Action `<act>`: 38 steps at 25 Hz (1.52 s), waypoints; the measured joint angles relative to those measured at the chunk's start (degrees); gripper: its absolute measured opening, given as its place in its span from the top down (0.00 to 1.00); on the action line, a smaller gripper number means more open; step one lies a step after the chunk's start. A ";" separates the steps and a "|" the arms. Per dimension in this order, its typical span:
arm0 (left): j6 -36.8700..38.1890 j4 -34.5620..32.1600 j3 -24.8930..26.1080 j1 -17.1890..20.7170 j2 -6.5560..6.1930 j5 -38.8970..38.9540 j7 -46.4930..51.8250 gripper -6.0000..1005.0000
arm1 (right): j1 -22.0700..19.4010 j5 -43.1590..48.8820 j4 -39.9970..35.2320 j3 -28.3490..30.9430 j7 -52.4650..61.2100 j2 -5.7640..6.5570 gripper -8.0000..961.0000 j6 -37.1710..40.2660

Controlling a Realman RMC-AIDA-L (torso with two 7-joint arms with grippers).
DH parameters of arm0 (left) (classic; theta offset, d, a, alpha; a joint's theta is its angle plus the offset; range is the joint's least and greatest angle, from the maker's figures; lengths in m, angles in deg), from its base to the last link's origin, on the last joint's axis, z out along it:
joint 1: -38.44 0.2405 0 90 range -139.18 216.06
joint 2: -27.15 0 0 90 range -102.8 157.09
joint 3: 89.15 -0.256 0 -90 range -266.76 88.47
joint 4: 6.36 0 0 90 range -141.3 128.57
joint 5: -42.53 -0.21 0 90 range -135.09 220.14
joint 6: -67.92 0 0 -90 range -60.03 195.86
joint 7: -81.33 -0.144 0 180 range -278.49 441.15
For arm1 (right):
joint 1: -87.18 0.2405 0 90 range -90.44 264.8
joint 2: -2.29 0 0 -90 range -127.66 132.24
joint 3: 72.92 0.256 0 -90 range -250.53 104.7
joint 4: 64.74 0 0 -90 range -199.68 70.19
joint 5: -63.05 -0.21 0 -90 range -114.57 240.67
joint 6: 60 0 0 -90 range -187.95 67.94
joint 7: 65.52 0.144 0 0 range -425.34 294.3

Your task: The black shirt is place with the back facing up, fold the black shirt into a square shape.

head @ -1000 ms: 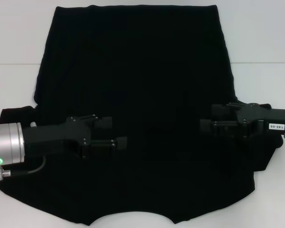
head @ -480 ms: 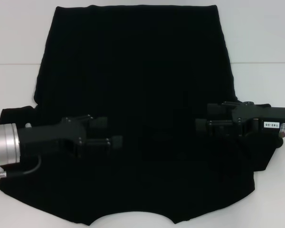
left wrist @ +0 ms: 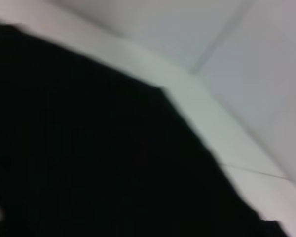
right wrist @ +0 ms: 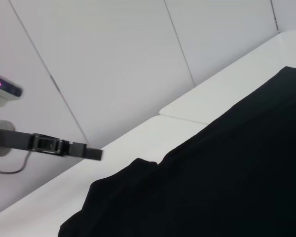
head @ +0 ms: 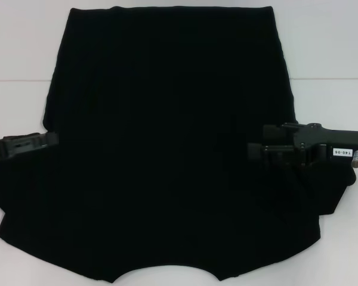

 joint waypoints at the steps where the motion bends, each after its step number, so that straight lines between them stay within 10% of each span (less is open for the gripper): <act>1: -0.08 -1.51 0.22 0.33 -0.20 -1.54 2.59 0.13 | 0.06 -0.01 -0.03 0.02 0.01 0.00 0.05 -0.12; 17: -6.53 -5.38 -1.08 -1.98 -1.63 -23.13 18.09 0.13 | 0.61 -0.24 -0.55 1.44 0.05 0.21 0.05 -0.87; 38: -14.02 -0.86 -2.19 -3.15 -2.21 -27.63 18.75 0.13 | -0.11 -0.23 -0.53 2.98 0.23 0.58 0.05 -0.15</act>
